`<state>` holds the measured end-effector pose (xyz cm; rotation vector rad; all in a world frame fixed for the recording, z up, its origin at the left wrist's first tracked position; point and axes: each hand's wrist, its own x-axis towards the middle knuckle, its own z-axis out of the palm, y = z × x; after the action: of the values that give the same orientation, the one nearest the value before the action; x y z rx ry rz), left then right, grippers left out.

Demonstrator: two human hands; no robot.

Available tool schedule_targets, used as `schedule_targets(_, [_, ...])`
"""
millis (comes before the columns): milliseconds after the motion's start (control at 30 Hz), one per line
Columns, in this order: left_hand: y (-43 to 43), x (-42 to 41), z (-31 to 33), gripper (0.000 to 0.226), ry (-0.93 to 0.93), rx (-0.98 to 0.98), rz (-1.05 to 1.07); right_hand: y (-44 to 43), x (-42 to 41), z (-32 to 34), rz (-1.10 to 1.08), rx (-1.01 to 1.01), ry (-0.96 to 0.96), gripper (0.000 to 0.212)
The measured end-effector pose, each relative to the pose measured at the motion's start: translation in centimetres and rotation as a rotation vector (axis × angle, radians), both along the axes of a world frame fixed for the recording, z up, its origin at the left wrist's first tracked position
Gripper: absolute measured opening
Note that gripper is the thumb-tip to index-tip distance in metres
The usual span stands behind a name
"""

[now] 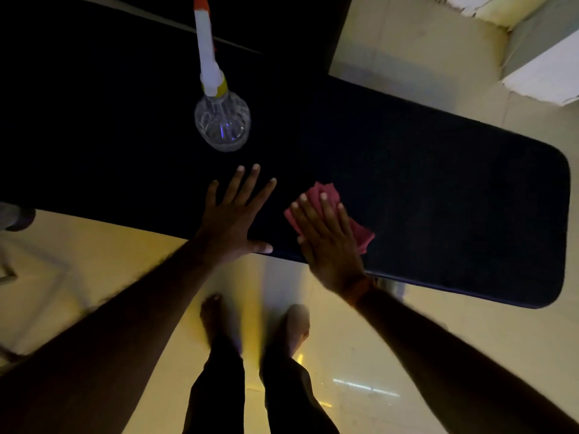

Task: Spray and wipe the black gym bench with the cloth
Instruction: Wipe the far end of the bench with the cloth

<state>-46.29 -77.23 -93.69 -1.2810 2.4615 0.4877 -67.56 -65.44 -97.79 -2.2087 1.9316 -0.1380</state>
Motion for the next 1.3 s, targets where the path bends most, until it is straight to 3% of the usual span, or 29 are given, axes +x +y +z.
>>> schedule_targets(67, [-0.4, 0.5, 0.2, 0.136, 0.019, -0.008, -0.029, -2.3, -1.2, 0.0, -0.065, -0.025, 0.073, 0.056])
schedule_targets(167, [-0.9, 1.8, 0.1, 0.134, 0.067, -0.016, -0.06, -4.7, 2.3, -0.1, -0.463, -0.031, -0.011, 0.056])
schedule_targets(200, [-1.0, 2.2, 0.1, 0.13, 0.086, -0.015, -0.054, -4.2, 4.5, -0.3, -0.459, -0.047, -0.048, 0.055])
schedule_targets(267, [-1.0, 3.0, 0.1, 0.115, 0.116, -0.027, -0.036, -1.7, 7.5, -0.7, -0.241, -0.055, -0.081, 0.055])
schedule_targets(367, [-1.0, 4.3, 0.3, 0.094, 0.135, -0.071, -0.021, -0.5, 5.4, -0.7, -0.021, -0.061, 0.01, 0.056])
schedule_targets(500, [-1.1, 5.0, 0.2, 0.087, 0.157, -0.094, -0.008, -2.6, 6.9, -0.1, -0.602, -0.037, 0.019, 0.056])
schedule_targets(533, [-1.2, 5.2, 0.2, 0.084, 0.167, -0.1, 0.01, -2.8, 9.1, 0.1, -0.644, -0.023, -0.031, 0.056])
schedule_targets(633, [-1.7, 6.3, 0.0, 0.076, 0.161, -0.099, 0.028, -1.1, 13.4, 0.2, -0.304, -0.021, -0.1, 0.058])
schedule_targets(700, [-1.9, 7.1, -0.1, 0.077, 0.144, -0.106, 0.001, -1.6, 10.9, 0.3, -0.084, -0.035, -0.034, 0.058])
schedule_targets(767, [-2.1, 7.5, -0.2, 0.08, 0.151, -0.117, -0.001, -4.3, 8.6, 0.6, -0.163, -0.044, 0.056, 0.057])
schedule_targets(867, [-2.3, 8.3, -0.3, 0.081, 0.188, -0.12, 0.016, -9.0, 9.8, 1.1, -0.605, 0.007, 0.015, 0.057])
schedule_targets(900, [-2.3, 8.6, -0.3, 0.081, 0.19, -0.12, 0.018, -9.1, 11.4, 1.1, -0.606, 0.007, -0.008, 0.058])
schedule_targets(1033, [-2.7, 10.0, -0.2, 0.088, 0.206, -0.091, 0.063, -5.0, 12.0, 1.3, -0.071, 0.028, 0.006, 0.057])
schedule_targets(1067, [-2.7, 10.2, -0.1, 0.09, 0.21, -0.078, 0.068, -5.4, 10.4, 1.5, -0.029, 0.032, 0.053, 0.056])
schedule_targets(1200, [-2.7, 10.5, -0.2, 0.092, 0.224, -0.053, 0.076, -11.1, 9.6, 2.0, -0.463, 0.077, 0.019, 0.057])
schedule_targets(1233, [-2.6, 10.6, -0.3, 0.09, 0.233, -0.043, 0.084, -11.4, 11.1, 2.0, -0.493, 0.068, -0.006, 0.058])
schedule_targets(1300, [-2.5, 10.7, -0.1, 0.084, 0.254, -0.031, 0.094, -9.4, 14.1, 1.3, -0.324, 0.027, -0.015, 0.059])
